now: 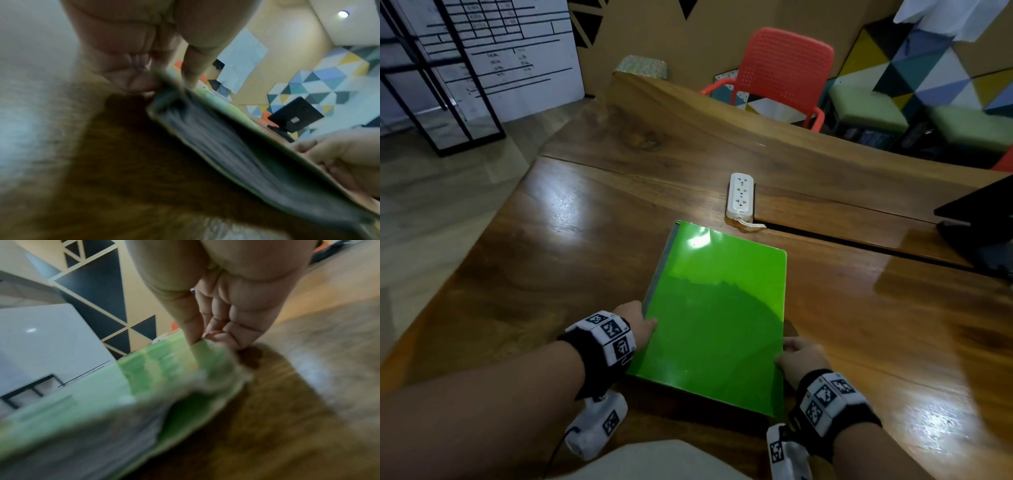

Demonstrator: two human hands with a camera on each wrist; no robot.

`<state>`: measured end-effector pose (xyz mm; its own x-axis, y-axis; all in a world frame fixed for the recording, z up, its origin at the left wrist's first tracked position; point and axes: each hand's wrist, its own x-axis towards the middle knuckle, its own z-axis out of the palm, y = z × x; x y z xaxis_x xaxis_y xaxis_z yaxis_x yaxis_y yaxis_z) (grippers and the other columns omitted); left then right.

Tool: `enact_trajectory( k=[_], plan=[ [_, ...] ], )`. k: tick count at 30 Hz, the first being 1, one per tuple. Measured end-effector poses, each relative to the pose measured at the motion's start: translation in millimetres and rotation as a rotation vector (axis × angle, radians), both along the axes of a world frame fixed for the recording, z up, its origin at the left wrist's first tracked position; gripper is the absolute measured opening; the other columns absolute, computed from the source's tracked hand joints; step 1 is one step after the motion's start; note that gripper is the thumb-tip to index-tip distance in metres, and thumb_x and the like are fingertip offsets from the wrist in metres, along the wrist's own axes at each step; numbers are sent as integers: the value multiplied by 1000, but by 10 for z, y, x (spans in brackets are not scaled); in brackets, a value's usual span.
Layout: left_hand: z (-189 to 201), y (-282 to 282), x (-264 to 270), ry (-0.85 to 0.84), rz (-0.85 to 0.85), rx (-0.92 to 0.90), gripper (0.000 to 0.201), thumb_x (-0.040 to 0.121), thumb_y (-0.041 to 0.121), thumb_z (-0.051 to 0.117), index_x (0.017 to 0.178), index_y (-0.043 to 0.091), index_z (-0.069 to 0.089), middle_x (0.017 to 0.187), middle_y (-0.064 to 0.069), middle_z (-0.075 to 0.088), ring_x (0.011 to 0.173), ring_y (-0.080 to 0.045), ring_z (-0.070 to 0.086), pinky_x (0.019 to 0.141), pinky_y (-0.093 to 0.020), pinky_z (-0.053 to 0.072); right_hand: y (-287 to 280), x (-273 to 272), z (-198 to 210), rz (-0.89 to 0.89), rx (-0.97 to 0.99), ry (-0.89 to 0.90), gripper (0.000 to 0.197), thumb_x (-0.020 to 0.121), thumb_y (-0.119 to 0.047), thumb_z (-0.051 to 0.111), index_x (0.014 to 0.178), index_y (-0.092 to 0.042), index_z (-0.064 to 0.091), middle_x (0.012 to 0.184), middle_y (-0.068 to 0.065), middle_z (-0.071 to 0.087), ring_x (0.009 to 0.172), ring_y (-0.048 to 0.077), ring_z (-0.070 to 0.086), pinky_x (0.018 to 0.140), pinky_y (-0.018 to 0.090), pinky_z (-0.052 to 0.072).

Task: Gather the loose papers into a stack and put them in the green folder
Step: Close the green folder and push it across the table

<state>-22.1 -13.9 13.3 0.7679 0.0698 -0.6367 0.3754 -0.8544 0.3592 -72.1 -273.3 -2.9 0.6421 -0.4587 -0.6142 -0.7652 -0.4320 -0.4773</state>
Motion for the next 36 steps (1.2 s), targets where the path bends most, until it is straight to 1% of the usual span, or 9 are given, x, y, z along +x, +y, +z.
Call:
enact_trajectory(
  k=[4, 7, 9, 15, 19, 22, 26, 30, 36],
  plan=[
    [-35, 233, 39, -12, 140, -37, 32, 93, 23, 48, 115, 0, 43, 113, -19, 54, 88, -27, 49, 73, -33, 40, 293, 78, 17, 137, -32, -48, 16, 87, -12, 53, 96, -25, 59, 85, -1, 64, 81, 23, 64, 75, 38, 57],
    [-10, 475, 90, -69, 235, -87, 19, 92, 22, 49, 101, 9, 38, 83, -6, 48, 81, -25, 47, 70, -32, 38, 475, 282, 45, 180, 0, -62, 16, 88, -9, 52, 88, -24, 53, 79, -3, 57, 84, 23, 60, 73, 35, 51],
    [36, 604, 205, -86, 294, -119, 19, 92, 22, 50, 102, 12, 38, 77, -1, 44, 79, -24, 48, 71, -33, 38, 576, 503, 62, 205, 24, -72, 15, 88, -8, 51, 93, -22, 55, 80, -2, 56, 85, 23, 59, 76, 35, 50],
    [87, 721, 1004, -244, 316, -133, 42, 90, 26, 53, 124, 4, 46, 115, -21, 59, 98, -33, 57, 84, -36, 43, 734, 1446, 135, 183, 45, -125, 34, 89, -6, 51, 121, -14, 57, 119, 8, 63, 107, 26, 60, 94, 39, 50],
    [45, 670, 1662, -186, 299, -118, 44, 91, 33, 50, 126, 5, 45, 96, -9, 58, 81, -24, 54, 78, -38, 45, 773, 2033, 218, 231, 11, -141, 35, 89, -3, 47, 120, -12, 60, 112, 6, 64, 92, 24, 58, 82, 29, 49],
    [-26, 669, 2021, -147, 241, -69, 49, 91, 38, 46, 129, 7, 43, 117, -13, 59, 99, -31, 57, 92, -44, 47, 809, 2315, 258, 302, -85, -113, 32, 90, -3, 47, 121, -5, 56, 112, 14, 61, 89, 25, 53, 76, 24, 40],
    [-159, 635, 2341, -134, 189, -30, 46, 93, 34, 45, 126, 2, 48, 122, -19, 59, 102, -33, 58, 95, -44, 47, 838, 2529, 174, 281, -165, -130, 53, 87, 0, 50, 139, -9, 39, 130, 16, 55, 114, 30, 55, 82, 29, 44],
    [-324, 650, 2568, -122, 150, 144, 57, 83, 51, 44, 122, 10, 52, 116, -22, 61, 104, -44, 59, 93, -58, 45, 815, 2654, 93, 240, -205, -154, 51, 84, -1, 55, 134, -12, 45, 127, 15, 58, 111, 30, 57, 82, 30, 48],
    [-251, 630, 2642, -114, 91, 181, 53, 87, 46, 48, 125, 9, 53, 119, -19, 62, 107, -38, 60, 95, -51, 47, 738, 2647, 79, 218, -197, -159, 48, 79, -11, 68, 124, -12, 52, 121, 13, 61, 103, 29, 61, 88, 38, 53]
  ],
)
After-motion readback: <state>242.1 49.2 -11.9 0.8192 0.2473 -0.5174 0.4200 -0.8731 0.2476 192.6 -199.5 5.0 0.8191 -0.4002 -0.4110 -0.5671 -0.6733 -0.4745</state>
